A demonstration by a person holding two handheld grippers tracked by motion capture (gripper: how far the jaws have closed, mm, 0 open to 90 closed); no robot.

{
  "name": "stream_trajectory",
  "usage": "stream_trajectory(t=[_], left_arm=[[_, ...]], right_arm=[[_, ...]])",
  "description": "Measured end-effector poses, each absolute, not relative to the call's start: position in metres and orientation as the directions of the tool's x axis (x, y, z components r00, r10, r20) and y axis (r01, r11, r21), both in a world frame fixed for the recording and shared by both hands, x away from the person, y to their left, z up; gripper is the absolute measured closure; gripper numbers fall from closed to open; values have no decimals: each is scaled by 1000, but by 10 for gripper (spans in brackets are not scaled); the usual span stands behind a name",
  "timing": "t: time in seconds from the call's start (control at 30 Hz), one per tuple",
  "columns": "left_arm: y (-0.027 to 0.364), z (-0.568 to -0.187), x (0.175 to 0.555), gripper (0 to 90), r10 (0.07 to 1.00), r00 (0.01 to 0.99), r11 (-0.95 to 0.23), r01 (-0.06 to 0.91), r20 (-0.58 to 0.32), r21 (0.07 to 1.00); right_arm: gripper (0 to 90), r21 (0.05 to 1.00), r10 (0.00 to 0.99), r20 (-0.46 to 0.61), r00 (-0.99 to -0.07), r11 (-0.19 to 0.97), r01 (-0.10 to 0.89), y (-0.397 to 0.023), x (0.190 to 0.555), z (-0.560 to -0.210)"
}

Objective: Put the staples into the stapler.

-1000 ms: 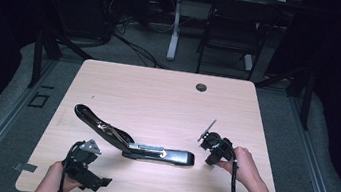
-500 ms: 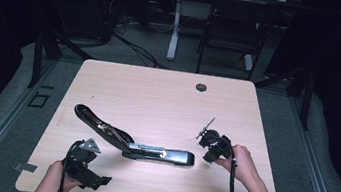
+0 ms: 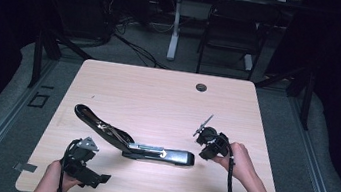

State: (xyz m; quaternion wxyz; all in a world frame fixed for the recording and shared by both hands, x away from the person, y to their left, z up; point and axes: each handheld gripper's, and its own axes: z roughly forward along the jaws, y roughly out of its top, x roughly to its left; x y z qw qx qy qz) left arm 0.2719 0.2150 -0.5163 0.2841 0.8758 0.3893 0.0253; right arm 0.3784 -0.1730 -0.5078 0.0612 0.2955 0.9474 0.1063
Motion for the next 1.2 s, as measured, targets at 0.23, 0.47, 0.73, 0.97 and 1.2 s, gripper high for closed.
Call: stream_trajectory(t=[0.23,0.47,0.73,0.97,1.2], left_arm=[[216,-516,272,3,697,695,-533,668,-177,519],[216,-517,273,3,697,694,-532,670,-181,518],[217,-518,275,3,703,685,-522,680,-192,514],[215,-519,275,3,695,692,-529,676,-195,513],[216,-520,276,3,695,690,-529,679,-199,509]], right_arm=[[780,254,559,-43,-828,808,532,-166,382,-504],[780,271,542,-45,-839,815,512,-156,386,-503],[780,301,511,-38,-859,825,478,-144,388,-497],[780,312,483,-42,-875,838,448,-131,391,-494],[780,331,453,-46,-890,848,414,-115,394,-487]])
